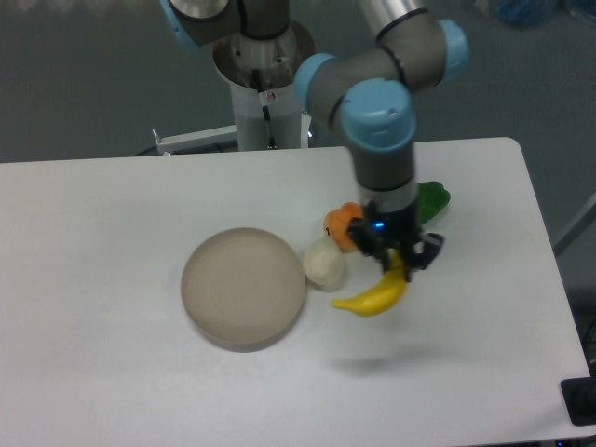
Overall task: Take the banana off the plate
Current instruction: 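Lift the held banana up and away from the plate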
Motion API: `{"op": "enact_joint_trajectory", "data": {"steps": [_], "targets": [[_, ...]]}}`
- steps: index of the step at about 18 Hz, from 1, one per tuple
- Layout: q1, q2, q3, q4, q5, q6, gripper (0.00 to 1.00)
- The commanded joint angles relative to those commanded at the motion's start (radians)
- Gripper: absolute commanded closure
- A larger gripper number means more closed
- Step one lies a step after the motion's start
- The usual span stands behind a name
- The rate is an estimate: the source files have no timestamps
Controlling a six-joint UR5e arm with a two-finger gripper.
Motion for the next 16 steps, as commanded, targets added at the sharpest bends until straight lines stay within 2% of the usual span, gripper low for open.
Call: {"op": "enact_joint_trajectory", "data": {"steps": [7,16], "targets": [[0.003,-0.026,0.038,0.0,0.008,0.014,0.68],[0.005,-0.037,0.051,0.002,0.008,0.014,0.68]]}}
